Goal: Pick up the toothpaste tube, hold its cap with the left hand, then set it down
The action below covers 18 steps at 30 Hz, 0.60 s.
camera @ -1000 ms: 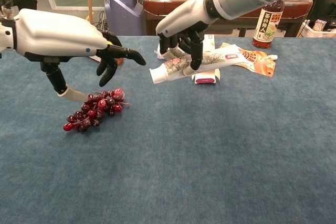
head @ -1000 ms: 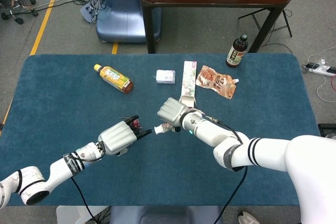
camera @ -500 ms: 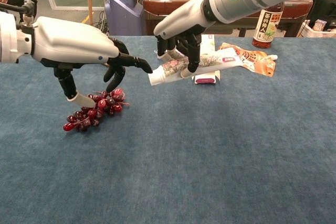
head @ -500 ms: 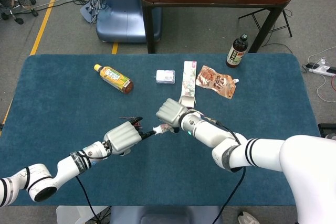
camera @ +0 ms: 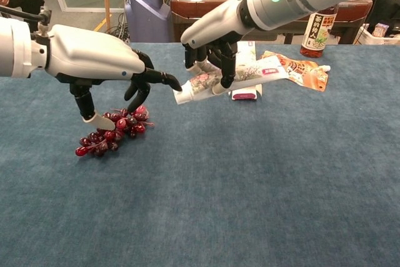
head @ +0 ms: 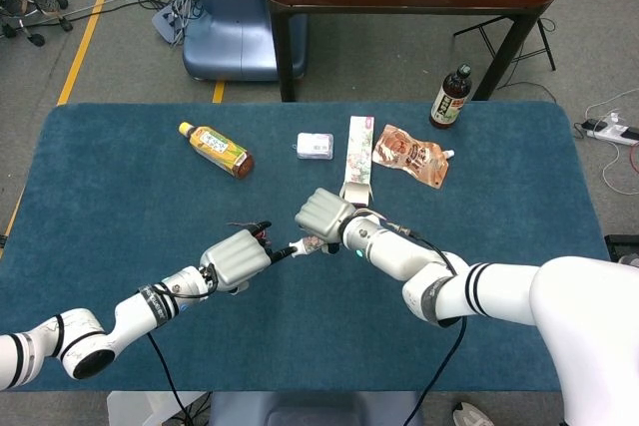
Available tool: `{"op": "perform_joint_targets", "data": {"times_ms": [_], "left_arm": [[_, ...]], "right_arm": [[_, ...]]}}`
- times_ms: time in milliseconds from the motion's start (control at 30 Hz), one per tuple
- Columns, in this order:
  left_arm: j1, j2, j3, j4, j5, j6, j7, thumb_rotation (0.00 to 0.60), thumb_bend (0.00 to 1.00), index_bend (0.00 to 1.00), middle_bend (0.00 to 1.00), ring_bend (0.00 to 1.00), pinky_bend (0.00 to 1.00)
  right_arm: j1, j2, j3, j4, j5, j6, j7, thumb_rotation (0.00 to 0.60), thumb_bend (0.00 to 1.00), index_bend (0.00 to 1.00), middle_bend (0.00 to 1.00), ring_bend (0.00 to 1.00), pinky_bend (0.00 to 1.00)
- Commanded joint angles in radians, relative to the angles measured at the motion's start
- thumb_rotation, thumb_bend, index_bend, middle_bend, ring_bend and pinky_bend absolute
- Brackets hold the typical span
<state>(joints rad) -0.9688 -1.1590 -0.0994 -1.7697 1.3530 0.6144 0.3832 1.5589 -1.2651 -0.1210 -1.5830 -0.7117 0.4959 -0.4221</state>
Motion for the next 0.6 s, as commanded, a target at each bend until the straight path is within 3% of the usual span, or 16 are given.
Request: {"op": "perform_joint_targets", "data": {"times_ms": [33, 600], "left_arm": [[-0.004, 0.001, 0.006, 0.000, -0.011, 0.000, 0.008, 0.600, 0.22, 0.00, 0.47, 0.41, 0.05], [-0.025, -0.001, 0.039, 0.000, -0.069, 0.008, 0.053, 0.600, 0.22, 0.02, 0.47, 0.41, 0.05]], "right_arm": [[-0.003, 0.001, 0.001, 0.001, -0.005, -0.001, 0.004, 0.600, 0.96, 0.73, 0.67, 0.55, 0.39], [-0.020, 0.004, 0.009, 0.004, -0.034, 0.006, 0.020, 0.600, 0.96, 0.75, 0.68, 0.56, 0.39]]}}
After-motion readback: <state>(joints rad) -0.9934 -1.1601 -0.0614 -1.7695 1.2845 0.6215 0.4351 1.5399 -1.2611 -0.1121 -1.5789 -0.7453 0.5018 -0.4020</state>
